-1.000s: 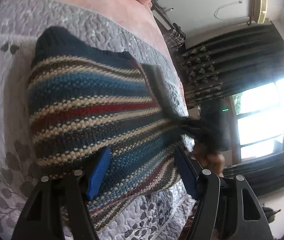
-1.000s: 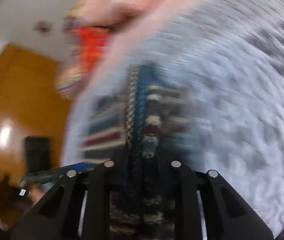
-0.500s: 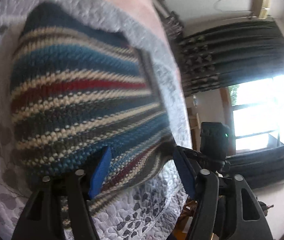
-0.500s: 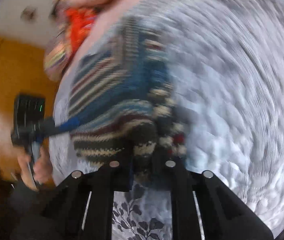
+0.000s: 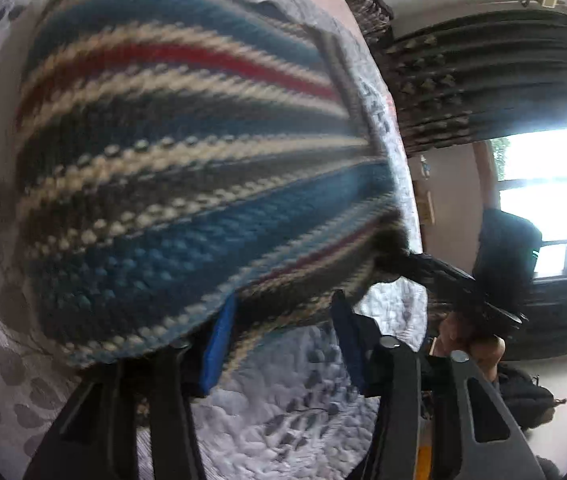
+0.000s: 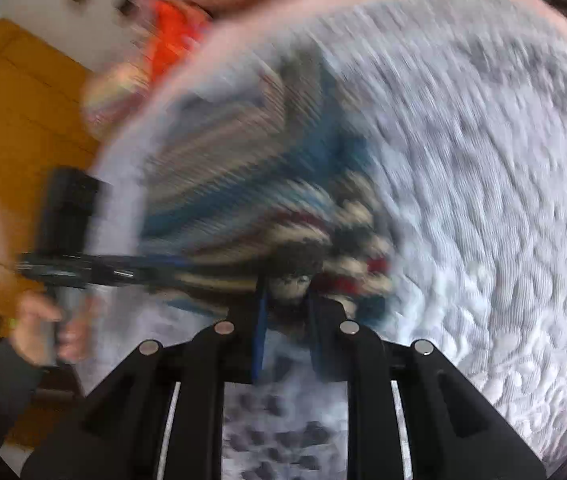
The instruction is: Fold small clothes
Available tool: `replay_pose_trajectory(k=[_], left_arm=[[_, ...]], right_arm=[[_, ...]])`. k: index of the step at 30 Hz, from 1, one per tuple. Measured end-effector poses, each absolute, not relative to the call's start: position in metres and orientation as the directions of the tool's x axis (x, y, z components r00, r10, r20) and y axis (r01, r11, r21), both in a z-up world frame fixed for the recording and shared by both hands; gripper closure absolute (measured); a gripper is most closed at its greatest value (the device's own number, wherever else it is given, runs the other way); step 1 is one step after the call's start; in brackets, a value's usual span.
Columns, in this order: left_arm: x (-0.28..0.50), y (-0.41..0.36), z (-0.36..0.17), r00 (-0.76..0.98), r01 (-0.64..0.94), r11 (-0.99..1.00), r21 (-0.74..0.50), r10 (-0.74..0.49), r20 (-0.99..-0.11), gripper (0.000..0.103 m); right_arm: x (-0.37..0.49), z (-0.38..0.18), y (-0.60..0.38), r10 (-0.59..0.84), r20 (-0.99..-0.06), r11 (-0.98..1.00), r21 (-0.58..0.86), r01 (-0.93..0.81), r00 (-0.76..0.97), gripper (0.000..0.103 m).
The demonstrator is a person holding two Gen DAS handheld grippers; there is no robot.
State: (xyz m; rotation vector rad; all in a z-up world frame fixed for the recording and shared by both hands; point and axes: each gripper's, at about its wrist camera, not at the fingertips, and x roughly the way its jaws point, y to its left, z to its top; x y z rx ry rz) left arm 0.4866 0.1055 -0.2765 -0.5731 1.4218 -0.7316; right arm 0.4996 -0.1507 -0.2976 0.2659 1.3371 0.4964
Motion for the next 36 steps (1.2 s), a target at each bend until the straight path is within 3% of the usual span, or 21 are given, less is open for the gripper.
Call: replay_pose_trajectory(k=[2, 5, 8, 13, 14, 15, 16, 17, 20, 22, 28, 29, 30, 31, 33, 34, 36], left_arm=[[0.484, 0.108, -0.271, 0.001, 0.106, 0.644, -0.758, -0.762, -0.647, 0.055], [0.474, 0.118, -0.251, 0.01, 0.167, 0.612, -0.773, -0.785, -0.619, 0.045], [0.465, 0.133, -0.238, 0.036, 0.195, 0.568, -0.8, -0.819, -0.573, 0.044], [0.468, 0.134, -0.234, 0.046, 0.193, 0.493, -0.848, -0.868, -0.494, 0.043], [0.471, 0.125, -0.236, 0.041, 0.188, 0.496, -0.848, -0.867, -0.498, 0.041], [0.471, 0.122, -0.241, 0.034, 0.184, 0.517, -0.836, -0.853, -0.521, 0.04], [0.469, 0.118, -0.251, 0.017, 0.177, 0.565, -0.806, -0.821, -0.571, 0.038], [0.469, 0.113, -0.258, -0.002, 0.167, 0.597, -0.784, -0.795, -0.606, 0.037], [0.462, 0.105, -0.274, -0.031, 0.195, 0.645, -0.738, -0.748, -0.663, 0.036], [0.46, 0.107, -0.263, -0.032, 0.216, 0.621, -0.753, -0.766, -0.642, 0.036], [0.469, 0.12, -0.241, 0.055, 0.214, 0.535, -0.817, -0.842, -0.537, 0.035], [0.471, 0.114, -0.246, 0.035, 0.214, 0.545, -0.811, -0.833, -0.551, 0.035], [0.472, 0.109, -0.251, 0.017, 0.216, 0.56, -0.8, -0.821, -0.57, 0.035], [0.471, 0.104, -0.259, -0.011, 0.215, 0.586, -0.782, -0.799, -0.601, 0.035], [0.468, 0.095, -0.274, -0.059, 0.227, 0.622, -0.749, -0.759, -0.648, 0.036], [0.465, 0.093, -0.268, -0.053, 0.246, 0.616, -0.748, -0.762, -0.645, 0.036], [0.463, 0.097, -0.249, -0.029, 0.263, 0.511, -0.819, -0.844, -0.536, 0.035]], right_arm=[[0.501, -0.303, -0.154, 0.486, -0.863, 0.868, 0.458, -0.191, 0.139, 0.09], [0.499, -0.267, -0.173, 0.562, -0.803, 0.825, 0.528, -0.2, 0.2, 0.081], [0.505, -0.233, -0.193, 0.604, -0.746, 0.797, 0.576, -0.182, 0.28, 0.08], [0.525, -0.247, -0.16, 0.695, -0.712, 0.714, 0.667, -0.216, 0.1, 0.074], [0.527, -0.257, -0.155, 0.68, -0.73, 0.725, 0.654, -0.216, 0.073, 0.074], [0.529, -0.271, -0.157, 0.654, -0.756, 0.747, 0.634, -0.202, 0.044, 0.083], [0.533, -0.282, -0.162, 0.626, -0.779, 0.769, 0.61, -0.191, 0.034, 0.1], [0.535, -0.287, -0.167, 0.603, -0.797, 0.786, 0.588, -0.19, 0.031, 0.103], [0.543, -0.27, -0.187, 0.662, -0.747, 0.746, 0.647, -0.16, 0.063, 0.099], [0.552, -0.255, -0.189, 0.689, -0.716, 0.724, 0.672, -0.158, 0.11, 0.083], [0.612, -0.271, -0.165, 0.734, -0.668, 0.679, 0.73, -0.083, 0.128, 0.083], [0.617, -0.286, -0.164, 0.686, -0.718, 0.726, 0.685, -0.058, 0.115, 0.086], [0.623, -0.303, -0.161, 0.657, -0.747, 0.753, 0.656, -0.045, 0.099, 0.101], [0.623, -0.313, -0.164, 0.629, -0.773, 0.777, 0.628, -0.041, 0.085, 0.103], [0.626, -0.306, -0.171, 0.645, -0.757, 0.762, 0.646, -0.027, 0.106, 0.103], [0.624, -0.296, -0.174, 0.659, -0.74, 0.749, 0.661, -0.033, 0.138, 0.095], [0.618, -0.28, -0.178, 0.697, -0.701, 0.715, 0.696, -0.063, 0.152, 0.091]])
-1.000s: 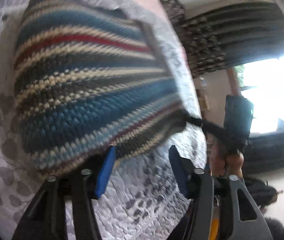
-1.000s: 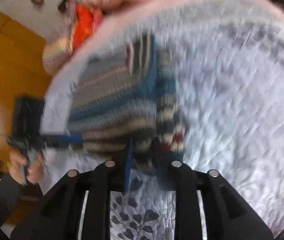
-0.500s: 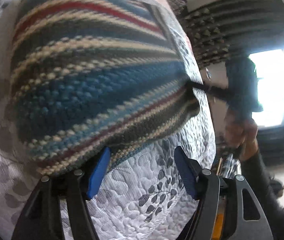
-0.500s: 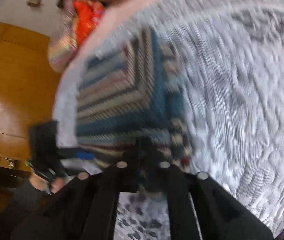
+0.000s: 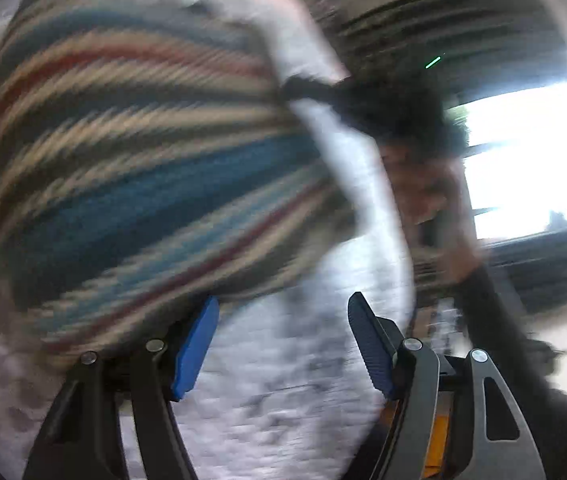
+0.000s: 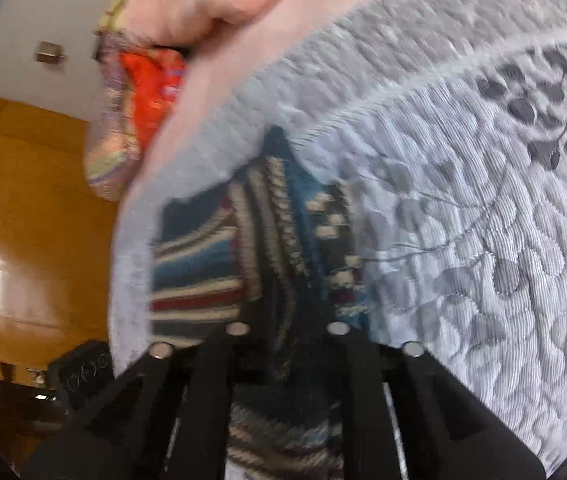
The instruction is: Fold small clothes
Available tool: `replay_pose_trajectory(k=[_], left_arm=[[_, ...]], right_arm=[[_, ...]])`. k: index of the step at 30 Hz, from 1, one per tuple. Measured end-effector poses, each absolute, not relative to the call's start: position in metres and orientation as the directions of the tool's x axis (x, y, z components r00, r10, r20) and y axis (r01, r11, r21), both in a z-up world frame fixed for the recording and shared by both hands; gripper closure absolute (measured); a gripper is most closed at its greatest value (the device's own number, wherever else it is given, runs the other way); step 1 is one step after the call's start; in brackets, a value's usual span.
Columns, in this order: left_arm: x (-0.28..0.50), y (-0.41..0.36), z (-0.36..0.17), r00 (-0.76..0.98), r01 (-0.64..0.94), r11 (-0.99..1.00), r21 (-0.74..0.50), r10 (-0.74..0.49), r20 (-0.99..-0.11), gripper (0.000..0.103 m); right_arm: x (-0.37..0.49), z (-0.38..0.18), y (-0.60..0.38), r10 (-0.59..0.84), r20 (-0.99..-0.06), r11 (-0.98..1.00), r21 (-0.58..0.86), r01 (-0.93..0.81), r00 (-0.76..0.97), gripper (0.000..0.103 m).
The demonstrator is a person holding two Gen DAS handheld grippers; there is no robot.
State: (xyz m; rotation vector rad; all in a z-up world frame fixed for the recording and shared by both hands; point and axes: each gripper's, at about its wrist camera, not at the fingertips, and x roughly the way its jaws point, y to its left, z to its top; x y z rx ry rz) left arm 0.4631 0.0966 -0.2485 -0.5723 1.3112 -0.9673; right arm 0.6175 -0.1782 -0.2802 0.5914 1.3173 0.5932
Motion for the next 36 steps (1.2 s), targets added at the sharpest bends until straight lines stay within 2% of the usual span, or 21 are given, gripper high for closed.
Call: replay_pose_trajectory(k=[3, 6, 8, 9, 11, 14, 16, 18, 20, 21, 22, 24, 26, 27, 29, 30, 31, 36], left_arm=[[0.47, 0.1, -0.23, 0.009, 0.27, 0.402, -0.875, -0.91, -0.415, 0.035], [0.482, 0.083, -0.241, -0.029, 0.226, 0.35, -0.909, -0.93, -0.365, 0.035], [0.487, 0.065, -0.269, -0.081, 0.176, 0.388, -0.905, -0.91, -0.406, 0.037], [0.49, 0.062, -0.279, -0.088, 0.166, 0.415, -0.895, -0.898, -0.432, 0.037], [0.49, 0.056, -0.297, -0.078, 0.15, 0.454, -0.878, -0.88, -0.468, 0.044], [0.491, 0.061, -0.295, -0.061, 0.133, 0.439, -0.889, -0.891, -0.449, 0.043], [0.487, 0.065, -0.29, -0.055, 0.133, 0.425, -0.895, -0.899, -0.435, 0.043], [0.477, 0.076, -0.279, -0.027, 0.141, 0.384, -0.913, -0.92, -0.391, 0.04], [0.465, 0.102, -0.267, 0.036, 0.142, 0.352, -0.925, -0.936, -0.351, 0.03], [0.46, 0.117, -0.264, 0.073, 0.136, 0.346, -0.928, -0.938, -0.339, 0.026], [0.452, 0.137, -0.258, 0.126, 0.128, 0.368, -0.921, -0.927, -0.353, 0.02], [0.443, 0.161, -0.252, 0.189, 0.118, 0.443, -0.889, -0.888, -0.418, 0.018], [0.441, 0.189, -0.252, 0.226, 0.1, 0.523, -0.847, -0.841, -0.492, 0.018], [0.442, 0.201, -0.254, 0.232, 0.09, 0.543, -0.835, -0.827, -0.512, 0.018], [0.446, 0.218, -0.26, 0.249, 0.06, 0.573, -0.818, -0.802, -0.543, 0.018], [0.45, 0.221, -0.265, 0.248, 0.055, 0.573, -0.818, -0.801, -0.544, 0.018], [0.451, 0.223, -0.269, 0.246, 0.05, 0.57, -0.82, -0.803, -0.543, 0.018], [0.459, 0.215, -0.303, 0.199, 0.013, 0.519, -0.855, -0.839, -0.506, 0.018]], right_arm=[[0.602, -0.271, -0.178, 0.732, -0.671, 0.681, 0.725, -0.105, 0.12, 0.09], [0.602, -0.281, -0.17, 0.719, -0.688, 0.695, 0.713, -0.093, 0.094, 0.09], [0.605, -0.297, -0.171, 0.69, -0.718, 0.723, 0.687, -0.066, 0.088, 0.096], [0.606, -0.305, -0.174, 0.673, -0.735, 0.74, 0.67, -0.058, 0.086, 0.103], [0.607, -0.318, -0.18, 0.676, -0.733, 0.736, 0.676, -0.033, 0.082, 0.103], [0.601, -0.303, -0.188, 0.674, -0.732, 0.738, 0.673, -0.046, 0.102, 0.099], [0.602, -0.291, -0.19, 0.697, -0.706, 0.715, 0.696, -0.062, 0.125, 0.092], [0.593, -0.28, -0.187, 0.732, -0.672, 0.681, 0.726, -0.096, 0.115, 0.091], [0.583, -0.275, -0.181, 0.737, -0.67, 0.676, 0.725, -0.134, 0.089, 0.085], [0.582, -0.28, -0.175, 0.702, -0.709, 0.71, 0.689, -0.144, 0.067, 0.088], [0.583, -0.29, -0.171, 0.66, -0.75, 0.747, 0.65, -0.142, 0.039, 0.095], [0.586, -0.294, -0.175, 0.638, -0.77, 0.766, 0.629, -0.136, 0.033, 0.103], [0.589, -0.284, -0.188, 0.648, -0.756, 0.761, 0.639, -0.112, 0.092, 0.091], [0.592, -0.279, -0.199, 0.662, -0.739, 0.749, 0.657, -0.085, 0.127, 0.075], [0.599, -0.28, -0.212, 0.694, -0.706, 0.716, 0.697, -0.041, 0.14, 0.058], [0.606, -0.284, -0.215, 0.709, -0.693, 0.701, 0.713, -0.021, 0.126, 0.037], [0.609, -0.289, -0.218, 0.725, -0.68, 0.684, 0.729, -0.003, 0.11, 0.021], [0.619, -0.309, -0.204, 0.721, -0.69, 0.691, 0.723, 0.013, 0.066, 0.022]])
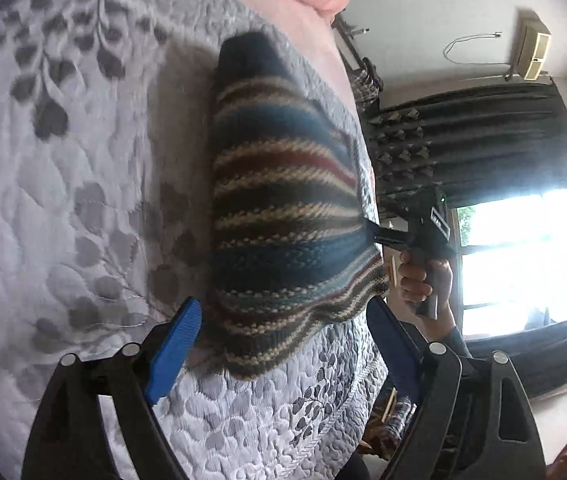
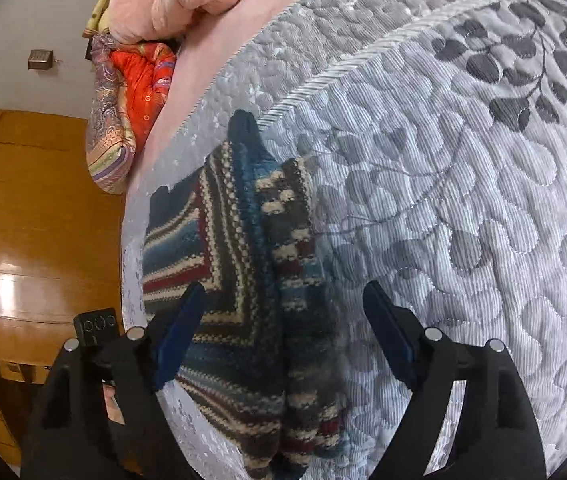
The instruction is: Fold small clothes
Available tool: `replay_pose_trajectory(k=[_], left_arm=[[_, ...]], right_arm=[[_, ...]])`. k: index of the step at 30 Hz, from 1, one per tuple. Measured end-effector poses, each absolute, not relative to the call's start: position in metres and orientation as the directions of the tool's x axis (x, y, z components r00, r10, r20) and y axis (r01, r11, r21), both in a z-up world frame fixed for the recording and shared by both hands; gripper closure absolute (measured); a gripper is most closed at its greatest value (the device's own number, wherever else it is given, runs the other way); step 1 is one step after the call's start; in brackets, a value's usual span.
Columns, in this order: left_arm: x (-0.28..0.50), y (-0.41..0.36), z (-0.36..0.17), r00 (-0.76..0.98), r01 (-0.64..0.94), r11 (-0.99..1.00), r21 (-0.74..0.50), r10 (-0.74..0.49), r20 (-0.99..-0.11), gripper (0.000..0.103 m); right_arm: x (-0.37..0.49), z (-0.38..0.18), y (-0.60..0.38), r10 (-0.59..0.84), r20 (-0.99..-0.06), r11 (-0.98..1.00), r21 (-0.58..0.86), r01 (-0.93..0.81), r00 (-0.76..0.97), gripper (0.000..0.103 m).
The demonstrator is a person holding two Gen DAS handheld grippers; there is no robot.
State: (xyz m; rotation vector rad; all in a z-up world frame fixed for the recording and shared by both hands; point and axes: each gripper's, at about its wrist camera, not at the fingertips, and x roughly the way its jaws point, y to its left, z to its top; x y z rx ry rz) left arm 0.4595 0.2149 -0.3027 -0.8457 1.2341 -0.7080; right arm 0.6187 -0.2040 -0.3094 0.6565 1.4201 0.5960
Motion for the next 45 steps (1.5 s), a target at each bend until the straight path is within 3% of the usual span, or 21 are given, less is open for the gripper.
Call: replay_pose_trajectory(k=[6, 10, 14, 20, 21, 23, 25, 28, 38, 45], left_arm=[[0.484, 0.194, -0.337, 0.195, 0.002, 0.48, -0.877, -0.861, -0.471, 0.018], [0.492, 0.186, -0.357, 0.201, -0.008, 0.406, -0.914, -0.895, -0.399, 0.018], [0.492, 0.175, -0.358, 0.18, 0.028, 0.409, -0.912, -0.9, -0.398, 0.017], [0.51, 0.168, -0.367, 0.123, 0.038, 0.411, -0.911, -0.906, -0.404, 0.016], [0.512, 0.161, -0.366, 0.117, 0.047, 0.428, -0.903, -0.9, -0.42, 0.016], [0.513, 0.152, -0.362, 0.112, 0.055, 0.476, -0.878, -0.877, -0.468, 0.017], [0.515, 0.148, -0.362, 0.11, 0.044, 0.509, -0.859, -0.857, -0.503, 0.031], [0.517, 0.152, -0.358, 0.101, 0.033, 0.497, -0.867, -0.865, -0.492, 0.044], [0.462, 0.213, -0.309, 0.074, 0.129, 0.524, -0.842, -0.852, -0.519, 0.047], [0.358, 0.31, -0.323, 0.129, 0.075, 0.598, -0.798, -0.799, -0.587, 0.045]], right_arm=[[0.621, -0.329, -0.173, 0.741, -0.67, 0.67, 0.742, -0.014, -0.046, 0.022], [0.628, -0.34, -0.154, 0.74, -0.668, 0.668, 0.744, -0.031, -0.076, 0.015], [0.635, -0.337, -0.14, 0.783, -0.617, 0.615, 0.787, -0.044, -0.081, 0.018], [0.64, -0.342, -0.131, 0.789, -0.61, 0.608, 0.793, -0.043, -0.075, 0.02], [0.639, -0.34, -0.127, 0.784, -0.615, 0.613, 0.788, -0.055, -0.081, 0.022], [0.638, -0.338, -0.119, 0.785, -0.613, 0.61, 0.79, -0.058, -0.091, 0.038], [0.637, -0.334, -0.117, 0.798, -0.598, 0.596, 0.802, -0.048, -0.078, 0.054], [0.631, -0.321, -0.115, 0.796, -0.604, 0.602, 0.796, -0.061, -0.04, 0.059], [0.542, -0.26, -0.072, 0.872, -0.489, 0.485, 0.866, -0.122, -0.01, 0.062], [0.446, -0.298, 0.023, 0.887, -0.447, 0.44, 0.894, -0.085, -0.118, 0.059]])
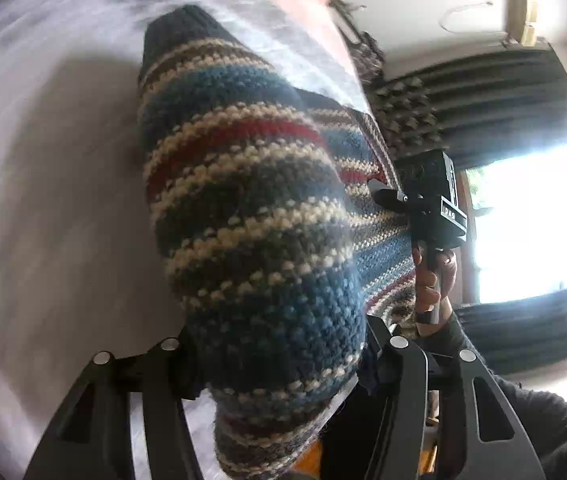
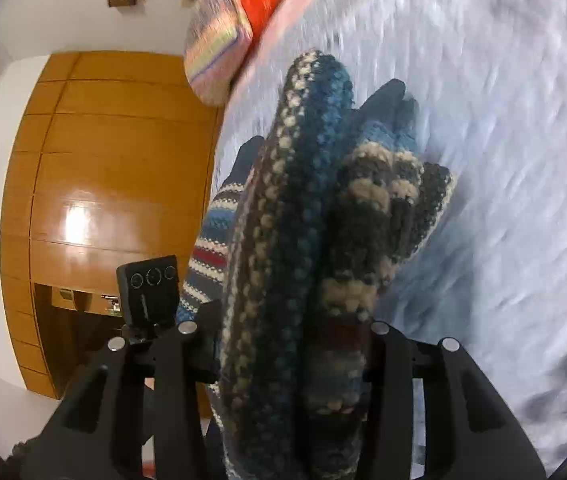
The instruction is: Fold small clothes
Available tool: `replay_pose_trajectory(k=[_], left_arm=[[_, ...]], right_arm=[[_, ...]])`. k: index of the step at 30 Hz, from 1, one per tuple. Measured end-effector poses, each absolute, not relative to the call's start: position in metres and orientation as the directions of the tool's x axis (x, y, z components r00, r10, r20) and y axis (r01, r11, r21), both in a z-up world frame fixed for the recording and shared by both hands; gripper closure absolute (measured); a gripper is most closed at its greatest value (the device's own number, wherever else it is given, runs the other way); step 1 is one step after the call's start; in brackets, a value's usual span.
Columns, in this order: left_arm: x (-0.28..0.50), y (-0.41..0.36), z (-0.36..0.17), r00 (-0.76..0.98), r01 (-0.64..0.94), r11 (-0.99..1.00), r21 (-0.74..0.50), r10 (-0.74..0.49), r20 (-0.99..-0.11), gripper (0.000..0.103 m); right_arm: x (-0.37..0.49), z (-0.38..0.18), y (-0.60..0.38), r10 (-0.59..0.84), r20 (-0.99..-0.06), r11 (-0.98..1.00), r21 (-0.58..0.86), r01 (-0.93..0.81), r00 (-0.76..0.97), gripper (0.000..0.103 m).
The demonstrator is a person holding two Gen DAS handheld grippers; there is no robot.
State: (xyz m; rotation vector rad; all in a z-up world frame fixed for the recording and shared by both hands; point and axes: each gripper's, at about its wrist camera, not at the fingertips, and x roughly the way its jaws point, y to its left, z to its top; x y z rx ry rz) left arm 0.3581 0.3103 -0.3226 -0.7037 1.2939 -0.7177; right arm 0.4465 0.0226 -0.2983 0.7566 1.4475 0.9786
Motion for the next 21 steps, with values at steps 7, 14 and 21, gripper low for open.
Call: replay_pose_trajectory(k=[7, 14, 21], left_arm=[[0.315, 0.376, -0.351, 0.261, -0.111, 0.671, -0.733, -0.692, -0.673, 0.03], [0.269, 0.399, -0.318, 0.398, 0.031, 0.406, -0.914, -0.843, -0.361, 0.031], [0.273, 0.355, -0.362, 0.283, -0.08, 0.4, -0.913, -0.869, -0.405, 0.043]], right_arm=[[0.412, -0.297, 0.031, 0.728, -0.683, 0.676, 0.73, -0.098, -0.064, 0.028], [0.331, -0.232, 0.01, 0.708, -0.705, 0.679, 0.696, -0.232, -0.043, 0.063], [0.315, -0.257, 0.011, 0.626, -0.779, 0.757, 0.619, -0.209, -0.036, 0.099]])
